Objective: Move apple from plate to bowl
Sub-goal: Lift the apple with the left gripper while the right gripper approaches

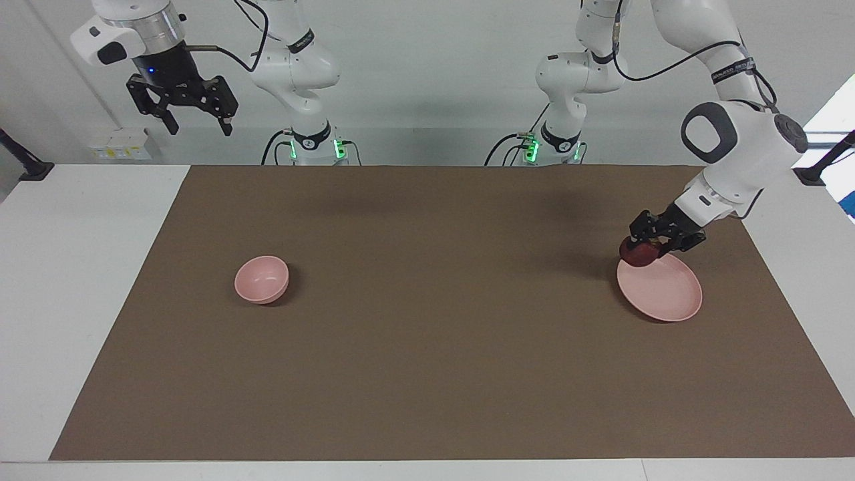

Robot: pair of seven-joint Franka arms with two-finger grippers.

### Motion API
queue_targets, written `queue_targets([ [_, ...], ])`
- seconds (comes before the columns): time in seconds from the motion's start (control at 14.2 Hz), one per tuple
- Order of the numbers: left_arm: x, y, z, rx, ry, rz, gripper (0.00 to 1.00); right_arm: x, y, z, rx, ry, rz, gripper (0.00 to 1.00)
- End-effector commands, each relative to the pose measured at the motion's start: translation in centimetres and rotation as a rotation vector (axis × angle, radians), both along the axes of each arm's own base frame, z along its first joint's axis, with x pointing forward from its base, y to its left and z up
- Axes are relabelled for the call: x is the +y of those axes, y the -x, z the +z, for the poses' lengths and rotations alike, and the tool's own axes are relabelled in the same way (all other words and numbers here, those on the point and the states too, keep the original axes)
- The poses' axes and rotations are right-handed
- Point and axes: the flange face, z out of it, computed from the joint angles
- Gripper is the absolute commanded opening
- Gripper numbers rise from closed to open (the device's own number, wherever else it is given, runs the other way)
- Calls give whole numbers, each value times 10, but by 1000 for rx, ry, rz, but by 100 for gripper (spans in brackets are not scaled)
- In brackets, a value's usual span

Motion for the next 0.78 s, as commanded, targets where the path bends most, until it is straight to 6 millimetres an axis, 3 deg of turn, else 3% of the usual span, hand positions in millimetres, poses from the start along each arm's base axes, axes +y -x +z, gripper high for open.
queue_targets([
  [0.0,-55,6,10,28,71,37,0,6,6,-14,9,-54,-27,100],
  [0.14,-78,5,16,35,167,77,0,18,1,-27,15,-98,-133,100],
  [0.42,-132,9,27,86,392,173,0,74,-9,-58,33,-202,-328,100],
  [0.7,-191,12,39,92,544,288,0,104,-24,-72,95,-367,-580,100],
])
